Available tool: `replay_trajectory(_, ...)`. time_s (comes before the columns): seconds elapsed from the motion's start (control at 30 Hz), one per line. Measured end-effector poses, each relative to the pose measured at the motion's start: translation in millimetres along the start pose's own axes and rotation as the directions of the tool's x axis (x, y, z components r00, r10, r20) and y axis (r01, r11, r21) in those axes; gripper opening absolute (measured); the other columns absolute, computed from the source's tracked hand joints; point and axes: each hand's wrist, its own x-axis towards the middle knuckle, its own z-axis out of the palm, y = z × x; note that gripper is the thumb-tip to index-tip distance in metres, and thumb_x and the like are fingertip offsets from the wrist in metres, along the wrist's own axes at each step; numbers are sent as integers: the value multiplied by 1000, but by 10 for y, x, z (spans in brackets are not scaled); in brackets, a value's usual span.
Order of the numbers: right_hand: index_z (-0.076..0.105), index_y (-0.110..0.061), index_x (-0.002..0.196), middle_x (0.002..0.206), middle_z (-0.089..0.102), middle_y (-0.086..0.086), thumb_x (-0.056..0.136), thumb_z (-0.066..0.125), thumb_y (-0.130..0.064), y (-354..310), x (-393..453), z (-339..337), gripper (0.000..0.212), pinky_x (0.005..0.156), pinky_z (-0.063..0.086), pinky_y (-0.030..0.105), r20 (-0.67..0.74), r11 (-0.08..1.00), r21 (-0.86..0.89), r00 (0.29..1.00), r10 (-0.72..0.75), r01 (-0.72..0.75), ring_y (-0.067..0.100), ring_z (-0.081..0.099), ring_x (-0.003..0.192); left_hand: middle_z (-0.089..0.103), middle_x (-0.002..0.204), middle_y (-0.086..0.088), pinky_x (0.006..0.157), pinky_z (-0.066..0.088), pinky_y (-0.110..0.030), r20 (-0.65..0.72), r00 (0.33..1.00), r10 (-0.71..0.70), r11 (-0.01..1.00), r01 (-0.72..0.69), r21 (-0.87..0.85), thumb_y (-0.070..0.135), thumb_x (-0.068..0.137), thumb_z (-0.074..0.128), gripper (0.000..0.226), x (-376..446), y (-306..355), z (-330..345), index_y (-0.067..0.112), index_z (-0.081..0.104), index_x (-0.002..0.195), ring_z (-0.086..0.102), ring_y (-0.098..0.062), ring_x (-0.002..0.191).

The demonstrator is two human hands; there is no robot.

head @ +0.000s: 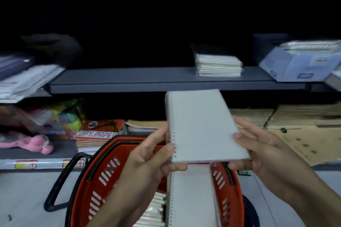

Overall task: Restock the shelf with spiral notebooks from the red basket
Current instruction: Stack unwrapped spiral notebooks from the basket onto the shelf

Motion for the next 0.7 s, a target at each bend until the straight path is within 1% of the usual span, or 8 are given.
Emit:
replay_trajectory(0.13,62,-18,125,108,78,1,93,59,-7,-41,159,-73,33,53,61,33,-122,994,82,990,-66,77,24,77,86,74,118,-6,63,60,-28,-27,997,68,998,-68,9,6,82,63,49,287,114,162,15,60,130,72,-21,86)
replay_trajectory(0.2,63,-19,123,103,79,2,93,60,-7,-65,212,-120,32,51,60,32,-169,990,86,981,-97,113,25,76,79,75,116,-8,65,61,-28,-16,998,64,998,-63,29,8,82,64,49,392,111,219,16,60,131,73,-21,86)
replay_trajectory(0.33,65,-25,125,103,78,7,96,60,-10,-100,277,-204,33,50,57,30,-266,988,54,955,-127,147,37,67,72,75,114,-10,68,61,-31,27,998,51,998,-53,45,7,83,63,49,573,137,321,16,60,131,73,-23,91)
replay_trajectory(0.4,66,-26,123,102,79,5,96,60,-11,-155,333,-268,32,50,56,29,-302,986,47,943,-140,162,32,67,69,76,112,-8,70,61,-32,53,997,60,994,-64,86,8,84,63,48,715,179,395,18,60,131,74,-23,88)
replay_trajectory(0.47,66,-23,123,103,78,3,96,60,-9,-281,447,-340,31,51,56,29,-310,985,31,939,-150,168,27,71,71,76,113,0,73,61,-32,51,996,80,986,-86,144,10,86,64,45,884,218,483,21,60,130,75,-24,91)
replay_trajectory(0.53,65,-21,124,107,77,7,96,60,-8,-475,620,-397,32,52,57,28,-321,986,27,936,-146,163,24,75,78,75,116,5,74,61,-32,26,996,83,987,-85,135,9,89,64,44,1088,264,586,20,61,132,76,-22,94)
replay_trajectory(0.63,62,-19,128,114,72,6,98,59,-8,-760,976,-426,32,52,55,24,-341,985,16,927,-157,172,21,74,85,72,123,-4,73,61,-28,-29,997,77,996,-75,52,5,91,63,43,1456,350,710,12,60,133,76,-18,91)
replay_trajectory(0.7,60,-17,130,115,71,3,99,59,-10,-894,1241,-415,31,53,55,23,-344,984,5,925,-164,176,21,71,91,72,122,-8,73,61,-27,-60,994,86,996,-85,23,4,92,63,40,1712,438,756,8,61,132,74,-17,93)
